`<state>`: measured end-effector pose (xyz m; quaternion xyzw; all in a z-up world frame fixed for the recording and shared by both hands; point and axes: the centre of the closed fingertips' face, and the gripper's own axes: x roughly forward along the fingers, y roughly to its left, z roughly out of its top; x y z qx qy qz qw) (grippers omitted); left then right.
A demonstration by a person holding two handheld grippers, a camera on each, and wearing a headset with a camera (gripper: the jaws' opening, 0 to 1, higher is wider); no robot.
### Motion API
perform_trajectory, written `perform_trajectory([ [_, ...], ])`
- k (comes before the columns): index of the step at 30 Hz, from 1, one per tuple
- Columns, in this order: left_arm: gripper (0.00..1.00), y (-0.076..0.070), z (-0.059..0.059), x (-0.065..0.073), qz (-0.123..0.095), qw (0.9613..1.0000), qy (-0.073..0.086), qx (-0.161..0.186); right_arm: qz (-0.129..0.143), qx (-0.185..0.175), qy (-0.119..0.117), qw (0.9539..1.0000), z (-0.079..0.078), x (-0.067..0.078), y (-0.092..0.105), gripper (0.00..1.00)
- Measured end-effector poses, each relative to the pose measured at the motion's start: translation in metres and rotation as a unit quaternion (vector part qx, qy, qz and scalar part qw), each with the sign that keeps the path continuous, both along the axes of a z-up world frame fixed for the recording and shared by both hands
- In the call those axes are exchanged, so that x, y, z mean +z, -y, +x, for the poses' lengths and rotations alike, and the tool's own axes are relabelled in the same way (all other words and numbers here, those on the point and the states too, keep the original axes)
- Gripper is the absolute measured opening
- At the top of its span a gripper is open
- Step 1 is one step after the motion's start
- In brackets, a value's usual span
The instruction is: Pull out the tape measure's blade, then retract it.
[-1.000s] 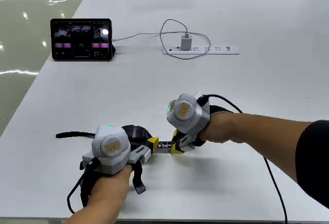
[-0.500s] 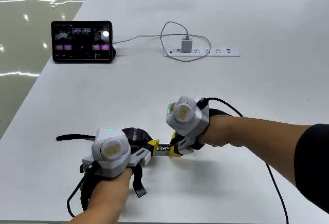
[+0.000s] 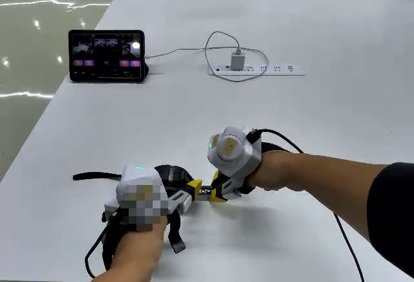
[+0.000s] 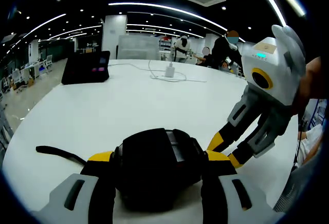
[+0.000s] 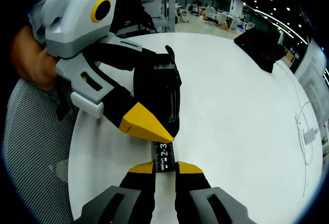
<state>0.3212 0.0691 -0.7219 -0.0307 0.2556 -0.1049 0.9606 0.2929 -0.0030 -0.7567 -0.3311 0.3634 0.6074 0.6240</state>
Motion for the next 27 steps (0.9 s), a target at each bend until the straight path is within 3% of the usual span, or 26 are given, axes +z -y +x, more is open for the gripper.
perform_trajectory([
  [12, 0.63, 0.000, 0.000, 0.001, -0.006, 1.0000, 0.000, 0.001, 0.026, -0.008, -0.002, 0.9996, -0.001, 0.002, -0.013, 0.10],
  [27, 0.64, 0.000, 0.000, 0.000, -0.006, 1.0000, 0.000, 0.002, 0.034, -0.009, -0.004, 0.9994, -0.001, 0.002, -0.022, 0.11],
])
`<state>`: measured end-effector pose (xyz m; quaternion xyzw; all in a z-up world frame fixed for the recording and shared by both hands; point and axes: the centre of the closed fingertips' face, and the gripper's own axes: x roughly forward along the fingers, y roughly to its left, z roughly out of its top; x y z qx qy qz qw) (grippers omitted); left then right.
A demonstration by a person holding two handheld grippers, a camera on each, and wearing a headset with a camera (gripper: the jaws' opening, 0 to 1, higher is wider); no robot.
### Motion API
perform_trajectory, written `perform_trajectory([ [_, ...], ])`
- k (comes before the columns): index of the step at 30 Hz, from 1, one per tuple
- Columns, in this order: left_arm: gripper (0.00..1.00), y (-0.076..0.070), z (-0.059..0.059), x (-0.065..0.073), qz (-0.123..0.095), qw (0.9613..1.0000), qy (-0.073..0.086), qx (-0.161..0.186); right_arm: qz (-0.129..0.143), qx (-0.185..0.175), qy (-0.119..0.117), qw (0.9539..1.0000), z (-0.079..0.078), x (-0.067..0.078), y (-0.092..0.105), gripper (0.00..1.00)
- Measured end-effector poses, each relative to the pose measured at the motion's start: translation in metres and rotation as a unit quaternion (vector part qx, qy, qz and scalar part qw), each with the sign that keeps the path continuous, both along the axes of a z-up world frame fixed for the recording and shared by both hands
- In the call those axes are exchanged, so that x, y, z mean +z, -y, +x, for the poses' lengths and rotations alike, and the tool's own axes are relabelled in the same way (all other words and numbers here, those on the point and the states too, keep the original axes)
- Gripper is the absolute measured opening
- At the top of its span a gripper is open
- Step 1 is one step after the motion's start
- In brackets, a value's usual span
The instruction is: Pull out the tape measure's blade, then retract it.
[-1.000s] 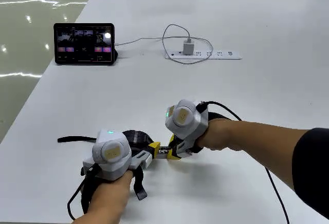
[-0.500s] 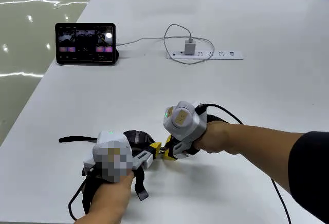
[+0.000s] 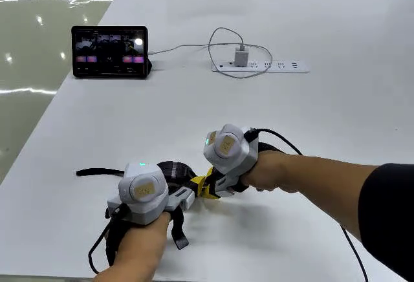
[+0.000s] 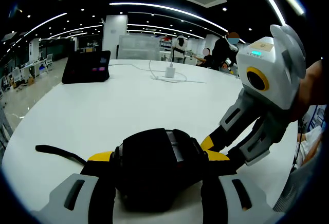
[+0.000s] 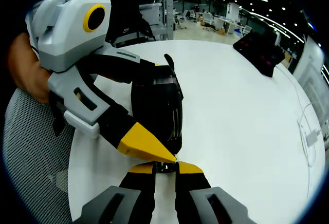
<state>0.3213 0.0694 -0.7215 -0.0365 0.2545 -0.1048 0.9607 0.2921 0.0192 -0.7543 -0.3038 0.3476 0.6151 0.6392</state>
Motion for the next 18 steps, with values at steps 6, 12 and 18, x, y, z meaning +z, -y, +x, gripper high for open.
perform_trajectory([
  [6, 0.64, 0.0001, -0.0003, 0.0003, 0.001, 1.0000, 0.000, 0.000, -0.002, 0.004, 0.003, 1.0000, -0.0006, 0.0000, -0.0004, 0.11],
  [12, 0.64, 0.0002, 0.0000, 0.0004, 0.001, 1.0000, 0.000, -0.001, -0.002, 0.004, 0.004, 1.0000, -0.0003, -0.0003, -0.0038, 0.11],
  [18, 0.64, 0.0003, 0.0002, 0.0007, 0.002, 1.0000, 0.001, -0.001, -0.002, 0.005, 0.006, 1.0000, -0.0004, -0.0004, -0.0057, 0.11],
])
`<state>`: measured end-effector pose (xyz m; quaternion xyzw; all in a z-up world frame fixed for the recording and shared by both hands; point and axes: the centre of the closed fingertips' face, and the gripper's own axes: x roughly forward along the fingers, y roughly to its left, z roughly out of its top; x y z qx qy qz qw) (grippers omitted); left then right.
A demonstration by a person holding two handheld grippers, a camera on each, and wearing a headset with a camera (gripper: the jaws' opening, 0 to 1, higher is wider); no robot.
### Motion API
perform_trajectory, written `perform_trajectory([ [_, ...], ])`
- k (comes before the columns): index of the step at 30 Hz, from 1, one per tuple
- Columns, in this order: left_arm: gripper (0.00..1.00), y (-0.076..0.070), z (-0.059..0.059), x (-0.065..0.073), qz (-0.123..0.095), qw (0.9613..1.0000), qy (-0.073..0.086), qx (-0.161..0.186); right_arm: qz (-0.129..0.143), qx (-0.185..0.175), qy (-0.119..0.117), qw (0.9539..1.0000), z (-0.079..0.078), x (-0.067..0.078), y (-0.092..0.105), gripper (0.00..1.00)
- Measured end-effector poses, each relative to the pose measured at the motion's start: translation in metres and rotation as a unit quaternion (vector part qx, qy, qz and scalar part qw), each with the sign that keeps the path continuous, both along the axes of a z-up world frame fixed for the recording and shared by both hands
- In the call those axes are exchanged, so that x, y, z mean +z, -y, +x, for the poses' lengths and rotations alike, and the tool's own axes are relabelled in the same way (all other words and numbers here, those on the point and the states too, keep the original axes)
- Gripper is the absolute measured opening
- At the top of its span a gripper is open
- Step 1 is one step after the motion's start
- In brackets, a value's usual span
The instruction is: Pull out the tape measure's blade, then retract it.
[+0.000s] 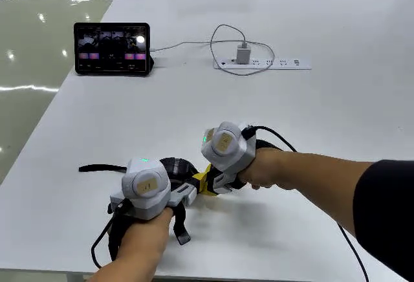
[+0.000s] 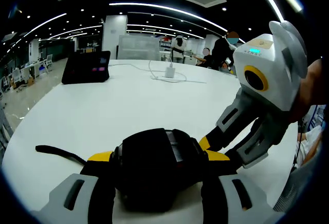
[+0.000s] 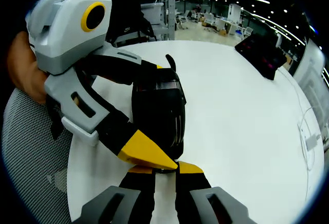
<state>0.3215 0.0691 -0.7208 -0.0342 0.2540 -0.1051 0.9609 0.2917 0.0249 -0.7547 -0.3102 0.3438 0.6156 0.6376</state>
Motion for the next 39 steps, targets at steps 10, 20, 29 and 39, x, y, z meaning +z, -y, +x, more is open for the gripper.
perform_trajectory([
  [10, 0.65, 0.001, -0.002, 0.000, 0.007, 1.0000, -0.007, 0.001, -0.005, 0.006, 0.017, 0.9998, 0.000, -0.001, 0.000, 0.12],
  [20, 0.65, 0.001, -0.001, -0.002, 0.006, 0.9994, -0.032, -0.010, -0.005, -0.007, 0.022, 0.9997, 0.000, -0.001, 0.000, 0.12],
  [29, 0.63, 0.000, -0.001, 0.003, -0.013, 0.9981, -0.053, -0.028, 0.003, -0.040, 0.016, 0.9991, 0.000, 0.007, 0.009, 0.15],
  [39, 0.68, -0.003, 0.003, 0.015, 0.018, 0.9935, -0.050, -0.101, 0.020, -0.076, 0.016, 0.9968, 0.001, 0.019, 0.036, 0.21],
])
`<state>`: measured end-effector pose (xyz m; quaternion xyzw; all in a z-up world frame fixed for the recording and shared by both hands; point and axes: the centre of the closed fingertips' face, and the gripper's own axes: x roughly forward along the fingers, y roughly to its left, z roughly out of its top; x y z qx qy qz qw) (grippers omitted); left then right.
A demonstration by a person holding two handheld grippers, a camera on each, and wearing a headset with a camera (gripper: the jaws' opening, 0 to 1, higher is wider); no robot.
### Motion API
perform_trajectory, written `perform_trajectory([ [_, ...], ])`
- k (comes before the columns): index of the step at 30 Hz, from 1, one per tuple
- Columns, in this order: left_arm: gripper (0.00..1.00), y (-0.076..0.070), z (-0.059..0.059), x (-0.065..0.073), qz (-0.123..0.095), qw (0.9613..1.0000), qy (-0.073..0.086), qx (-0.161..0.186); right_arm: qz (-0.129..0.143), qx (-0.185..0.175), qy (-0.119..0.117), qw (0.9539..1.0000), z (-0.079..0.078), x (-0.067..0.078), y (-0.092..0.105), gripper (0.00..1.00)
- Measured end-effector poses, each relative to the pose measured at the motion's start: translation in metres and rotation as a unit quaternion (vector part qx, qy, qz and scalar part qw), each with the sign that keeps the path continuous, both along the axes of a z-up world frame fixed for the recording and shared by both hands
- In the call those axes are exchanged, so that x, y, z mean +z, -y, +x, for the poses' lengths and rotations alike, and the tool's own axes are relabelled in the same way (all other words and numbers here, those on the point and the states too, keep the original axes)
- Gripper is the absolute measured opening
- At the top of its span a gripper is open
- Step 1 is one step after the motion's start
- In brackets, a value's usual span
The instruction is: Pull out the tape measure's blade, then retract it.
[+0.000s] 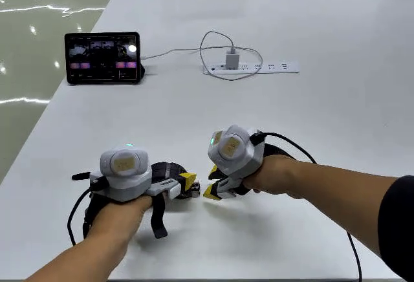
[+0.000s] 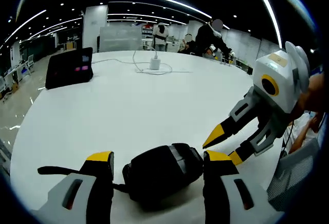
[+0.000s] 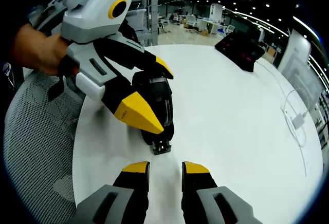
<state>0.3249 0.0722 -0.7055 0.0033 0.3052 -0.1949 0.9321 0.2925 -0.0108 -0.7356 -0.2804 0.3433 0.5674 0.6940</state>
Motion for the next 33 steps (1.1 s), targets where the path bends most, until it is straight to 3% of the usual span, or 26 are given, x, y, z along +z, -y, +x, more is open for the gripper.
perform_trajectory([
  [3, 0.73, -0.005, 0.000, 0.002, 0.004, 0.9999, 0.007, -0.012, 0.008, -0.008, 0.007, 0.9999, 0.002, 0.006, 0.009, 0.22],
  [8, 0.80, -0.014, -0.005, 0.003, 0.003, 0.9993, 0.003, -0.037, 0.023, -0.019, 0.016, 0.9994, 0.001, 0.016, 0.024, 0.24],
  [9, 0.81, -0.014, -0.006, 0.003, -0.004, 0.9990, 0.002, -0.044, 0.026, -0.021, 0.016, 0.9993, 0.001, 0.017, 0.027, 0.24],
  [10, 0.82, -0.009, -0.009, 0.003, -0.028, 0.9980, -0.006, -0.057, 0.027, -0.023, 0.015, 0.9992, 0.001, 0.017, 0.030, 0.25],
  [11, 0.83, -0.009, -0.015, 0.000, -0.045, 0.9967, -0.025, -0.063, 0.029, -0.027, 0.016, 0.9991, -0.001, 0.019, 0.035, 0.25],
  [13, 0.86, -0.010, -0.019, 0.002, -0.044, 0.9953, -0.013, -0.086, 0.034, -0.036, 0.017, 0.9986, -0.002, 0.020, 0.042, 0.27],
  [17, 0.99, -0.013, -0.026, 0.002, -0.047, 0.9936, -0.011, -0.102, 0.045, -0.062, 0.013, 0.9970, -0.003, 0.022, 0.054, 0.32],
  [20, 0.99, -0.016, -0.031, 0.007, -0.032, 0.9924, 0.007, -0.119, 0.051, -0.074, 0.016, 0.9958, -0.006, 0.023, 0.066, 0.34],
  [23, 0.99, -0.021, -0.033, 0.006, -0.022, 0.9916, 0.009, -0.127, 0.055, -0.082, 0.020, 0.9949, -0.009, 0.023, 0.077, 0.35],
  [25, 0.99, -0.024, -0.034, 0.009, -0.014, 0.9908, 0.019, -0.133, 0.063, -0.094, 0.019, 0.9934, -0.012, 0.023, 0.085, 0.36],
  [26, 0.99, -0.026, -0.036, 0.007, -0.003, 0.9904, 0.015, -0.137, 0.066, -0.100, 0.018, 0.9926, -0.013, 0.023, 0.090, 0.37],
  [28, 0.99, -0.028, -0.038, 0.007, -0.004, 0.9901, 0.010, -0.140, 0.067, -0.105, 0.019, 0.9920, -0.015, 0.022, 0.098, 0.39],
  [30, 0.99, -0.032, -0.043, 0.003, -0.006, 0.9902, -0.005, -0.139, 0.071, -0.113, 0.020, 0.9908, -0.018, 0.023, 0.107, 0.41],
  [33, 0.99, -0.039, -0.044, 0.003, -0.005, 0.9903, -0.005, -0.139, 0.079, -0.129, 0.020, 0.9882, -0.019, 0.026, 0.120, 0.44],
])
